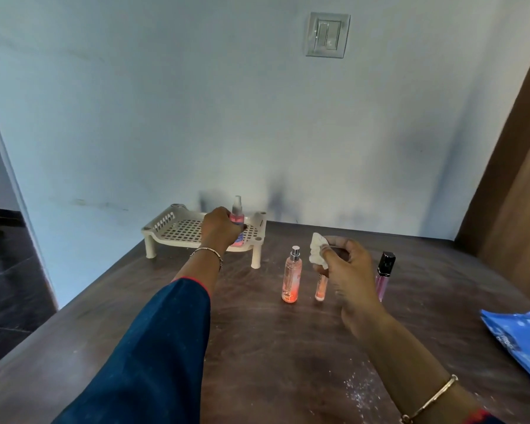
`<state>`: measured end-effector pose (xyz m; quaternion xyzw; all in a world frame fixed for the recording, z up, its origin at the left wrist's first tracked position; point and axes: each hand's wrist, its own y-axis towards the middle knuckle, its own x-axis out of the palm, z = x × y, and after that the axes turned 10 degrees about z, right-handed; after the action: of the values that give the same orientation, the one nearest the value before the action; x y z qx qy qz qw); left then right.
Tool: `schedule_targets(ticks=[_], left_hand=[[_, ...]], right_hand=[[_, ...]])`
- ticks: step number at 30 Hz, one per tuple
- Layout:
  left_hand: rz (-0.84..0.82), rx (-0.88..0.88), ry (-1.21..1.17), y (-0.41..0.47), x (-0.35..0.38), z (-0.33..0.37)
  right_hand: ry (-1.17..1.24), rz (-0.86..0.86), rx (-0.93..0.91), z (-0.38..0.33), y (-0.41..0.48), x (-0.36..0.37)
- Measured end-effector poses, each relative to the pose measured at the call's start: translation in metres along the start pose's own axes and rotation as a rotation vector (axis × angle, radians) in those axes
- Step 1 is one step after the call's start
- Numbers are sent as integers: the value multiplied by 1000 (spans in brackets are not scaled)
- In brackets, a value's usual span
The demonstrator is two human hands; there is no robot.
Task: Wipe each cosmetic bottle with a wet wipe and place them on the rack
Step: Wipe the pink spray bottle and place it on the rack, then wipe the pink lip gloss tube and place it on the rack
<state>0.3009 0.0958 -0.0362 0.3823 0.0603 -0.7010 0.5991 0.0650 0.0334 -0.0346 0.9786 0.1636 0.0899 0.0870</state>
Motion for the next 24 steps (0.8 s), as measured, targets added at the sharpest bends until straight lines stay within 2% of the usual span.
schedule_targets(ticks=[5, 10, 16, 19, 21, 24], left_hand=[[9, -1, -13, 2, 12, -4], [-67, -18, 10, 2, 2, -1], [148, 24, -23, -23, -26, 34], [218, 132, -31, -46, -30, 67], [217, 285, -38, -66, -24, 95], [61, 501, -59, -98, -5, 135]], right_hand=[[5, 3, 27, 0, 6, -8], [-7, 28, 64, 2, 7, -14], [20, 67, 86, -5, 0, -26], [30, 139, 102, -4, -6, -42], [35, 175, 123, -3, -11, -59], [28, 212, 156, -1, -13, -88]])
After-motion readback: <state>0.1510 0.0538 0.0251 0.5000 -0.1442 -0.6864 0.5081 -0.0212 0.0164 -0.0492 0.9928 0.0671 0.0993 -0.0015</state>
